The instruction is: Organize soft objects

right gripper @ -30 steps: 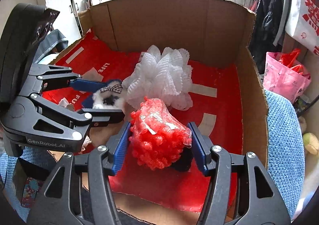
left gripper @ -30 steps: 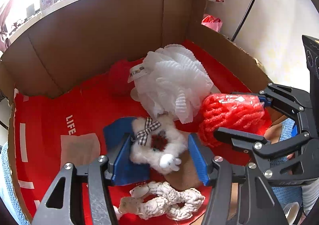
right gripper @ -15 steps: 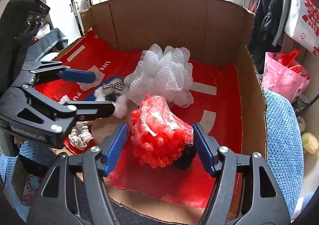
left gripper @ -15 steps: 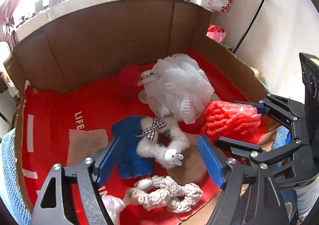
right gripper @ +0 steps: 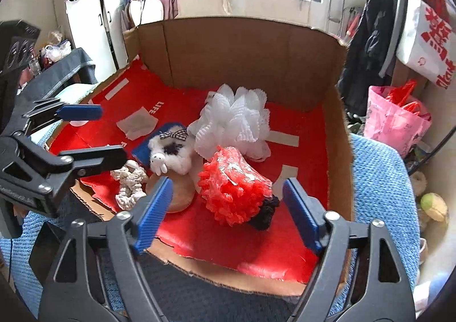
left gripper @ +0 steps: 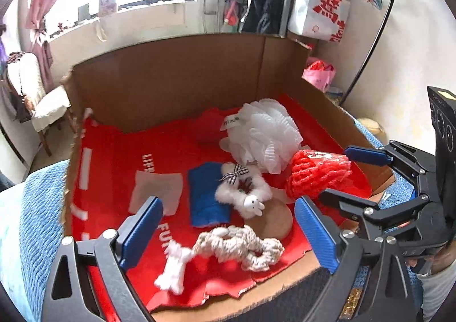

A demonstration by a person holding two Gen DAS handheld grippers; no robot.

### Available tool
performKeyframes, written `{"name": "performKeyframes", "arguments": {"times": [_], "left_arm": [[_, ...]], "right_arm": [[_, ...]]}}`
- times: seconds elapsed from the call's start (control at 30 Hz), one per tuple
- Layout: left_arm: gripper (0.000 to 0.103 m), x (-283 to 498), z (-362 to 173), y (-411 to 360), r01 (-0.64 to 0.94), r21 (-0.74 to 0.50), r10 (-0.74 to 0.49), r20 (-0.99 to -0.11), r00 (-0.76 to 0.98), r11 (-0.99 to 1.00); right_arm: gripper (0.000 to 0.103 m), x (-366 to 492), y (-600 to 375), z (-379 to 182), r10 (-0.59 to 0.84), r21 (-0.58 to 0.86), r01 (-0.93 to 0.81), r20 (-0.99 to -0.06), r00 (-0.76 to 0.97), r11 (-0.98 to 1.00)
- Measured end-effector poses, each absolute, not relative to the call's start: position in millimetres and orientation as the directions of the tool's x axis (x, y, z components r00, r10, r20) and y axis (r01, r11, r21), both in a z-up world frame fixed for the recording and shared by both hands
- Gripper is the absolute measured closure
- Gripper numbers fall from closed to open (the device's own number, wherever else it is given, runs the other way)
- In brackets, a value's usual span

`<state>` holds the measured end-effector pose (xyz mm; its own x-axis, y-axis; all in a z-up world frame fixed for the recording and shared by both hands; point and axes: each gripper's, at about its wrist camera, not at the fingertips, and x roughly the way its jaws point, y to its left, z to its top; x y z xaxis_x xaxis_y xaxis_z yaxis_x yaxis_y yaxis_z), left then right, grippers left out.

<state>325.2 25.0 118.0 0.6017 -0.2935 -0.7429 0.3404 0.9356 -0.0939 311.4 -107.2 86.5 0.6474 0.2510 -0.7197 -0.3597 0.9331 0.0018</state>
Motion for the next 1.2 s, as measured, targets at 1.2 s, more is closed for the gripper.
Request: {"name": "performKeyframes", "arguments": {"times": [1.2], "left_arm": [[0.0,293,85,49,0.109,-0.048,-0.114,-0.66,0.743,0.993]], "right_arm": [[0.008,291,-107,61,0.085,-0.072,-0.171,-0.643,0.761,0.983]]}}
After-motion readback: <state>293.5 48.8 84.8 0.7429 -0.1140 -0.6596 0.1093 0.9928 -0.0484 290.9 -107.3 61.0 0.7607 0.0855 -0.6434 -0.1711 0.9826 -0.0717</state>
